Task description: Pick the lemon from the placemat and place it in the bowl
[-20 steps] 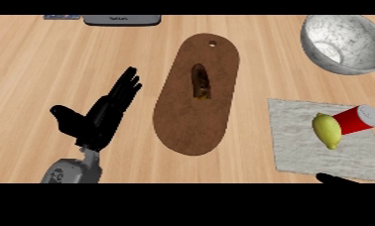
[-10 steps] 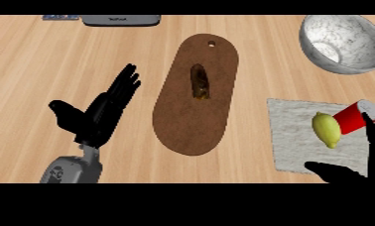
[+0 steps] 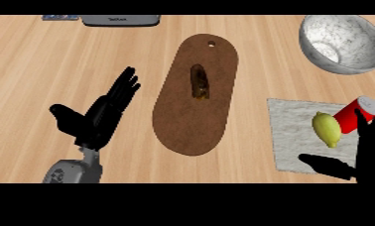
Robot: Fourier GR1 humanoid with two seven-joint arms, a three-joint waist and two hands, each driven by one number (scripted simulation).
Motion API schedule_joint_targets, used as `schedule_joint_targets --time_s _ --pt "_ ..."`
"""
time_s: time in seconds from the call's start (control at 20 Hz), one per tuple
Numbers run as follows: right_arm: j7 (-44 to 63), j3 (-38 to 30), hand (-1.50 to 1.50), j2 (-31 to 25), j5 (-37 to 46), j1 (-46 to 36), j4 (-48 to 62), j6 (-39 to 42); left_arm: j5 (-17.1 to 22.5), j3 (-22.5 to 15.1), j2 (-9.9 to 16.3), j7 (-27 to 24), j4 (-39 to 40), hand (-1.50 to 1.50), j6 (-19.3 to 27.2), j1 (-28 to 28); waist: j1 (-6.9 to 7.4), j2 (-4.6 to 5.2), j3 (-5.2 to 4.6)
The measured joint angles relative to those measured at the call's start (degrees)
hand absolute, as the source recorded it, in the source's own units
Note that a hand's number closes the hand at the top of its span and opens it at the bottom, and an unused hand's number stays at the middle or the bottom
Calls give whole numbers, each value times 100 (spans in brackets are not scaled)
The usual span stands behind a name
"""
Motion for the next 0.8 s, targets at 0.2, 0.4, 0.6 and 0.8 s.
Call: schedule_joint_targets --time_s 0.2,0.4,0.6,0.8 --pt "-109 -193 -150 58 7 -97 149 55 -100 38 -86 -6 11 0 -28 -13 -1 -2 -3" --pt "-156 -185 -150 248 245 -373 574 -90 -173 58 -142 187 -89 0 -6 -77 6 3 4" --pt "-513 -428 -150 287 131 -591 1116 -192 -238 80 -203 124 -103 0 -91 10 9 10 15" --pt "-678 -454 -150 431 199 -683 1352 -344 -242 96 -235 109 -183 0 -214 160 3 1 2"
